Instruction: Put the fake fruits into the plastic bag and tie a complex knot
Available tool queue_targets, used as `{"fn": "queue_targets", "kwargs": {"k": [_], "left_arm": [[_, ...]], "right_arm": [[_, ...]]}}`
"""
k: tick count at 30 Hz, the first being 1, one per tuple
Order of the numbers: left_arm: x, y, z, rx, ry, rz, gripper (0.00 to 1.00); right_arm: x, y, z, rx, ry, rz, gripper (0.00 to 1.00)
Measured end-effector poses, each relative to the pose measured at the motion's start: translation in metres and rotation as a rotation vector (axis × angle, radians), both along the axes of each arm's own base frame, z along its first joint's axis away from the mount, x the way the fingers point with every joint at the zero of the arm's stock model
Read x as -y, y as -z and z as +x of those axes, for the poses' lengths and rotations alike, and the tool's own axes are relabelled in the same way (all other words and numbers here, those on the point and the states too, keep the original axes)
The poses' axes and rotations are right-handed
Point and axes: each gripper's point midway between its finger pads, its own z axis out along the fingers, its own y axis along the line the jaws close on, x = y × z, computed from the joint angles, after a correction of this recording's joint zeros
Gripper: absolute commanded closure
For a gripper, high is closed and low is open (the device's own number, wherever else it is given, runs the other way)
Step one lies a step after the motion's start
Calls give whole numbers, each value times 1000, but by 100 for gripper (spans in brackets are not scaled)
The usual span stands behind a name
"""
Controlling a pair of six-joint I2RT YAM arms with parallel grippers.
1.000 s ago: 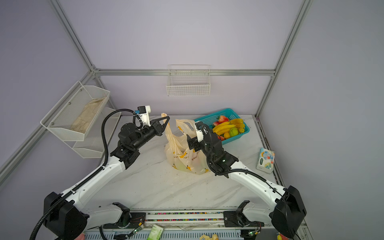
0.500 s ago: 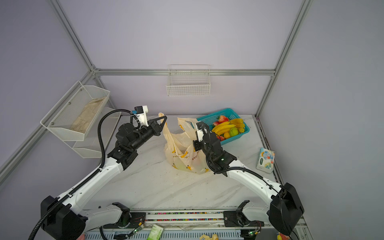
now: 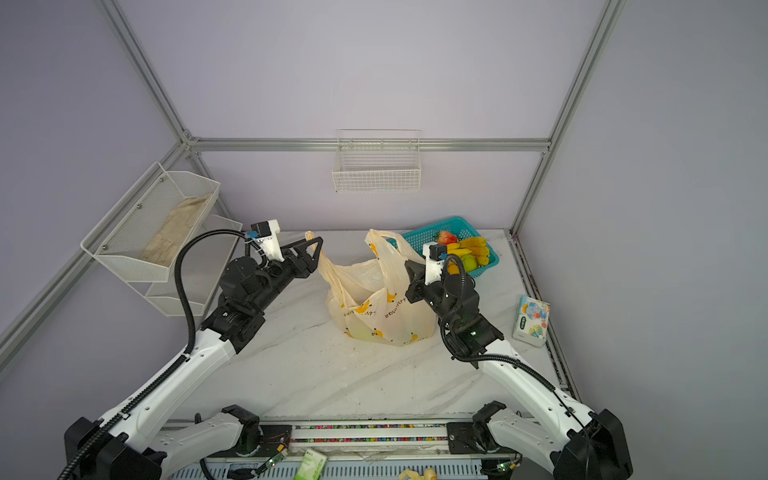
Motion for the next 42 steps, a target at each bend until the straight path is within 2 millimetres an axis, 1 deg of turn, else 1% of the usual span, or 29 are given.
{"fn": "queue_targets", "kwargs": {"k": [4, 7, 12, 17, 23, 26, 28, 31, 33, 35, 40, 42], "left_arm": [[-13, -8, -31, 54, -2, -6, 32], [-15, -13, -49, 95, 23, -6, 31], [-7, -15, -75, 134, 97, 30, 32], [0, -9, -93, 139, 144, 73, 36], [7, 9, -108, 104, 200, 120, 45], [3, 20, -113, 67, 185, 135, 52], [-1, 31, -116, 32, 169, 150, 61], [-2, 44, -121, -10, 177, 167, 72], [5, 52, -124, -32, 220, 181, 77], [19, 62, -125, -64, 283, 201, 79], [74, 103, -129, -167, 509, 271, 80], [91, 114, -129, -184, 572, 281, 80]], "right_arm": [[2, 1, 1, -31, -35, 49, 100], [2, 0, 2, -44, -61, 78, 100], [4, 4, 5, -72, -84, 99, 100], [5, 6, 7, -83, -95, 105, 100], [5, 15, 15, -121, -100, 109, 100], [4, 16, 19, -130, -104, 112, 100], [3, 17, 20, -136, -112, 112, 100], [2, 18, 21, -142, -117, 114, 100], [3, 18, 21, -141, -116, 115, 100], [3, 16, 21, -137, -118, 116, 100], [2, 13, 20, -132, -132, 118, 100], [2, 13, 20, -132, -134, 117, 100]]}}
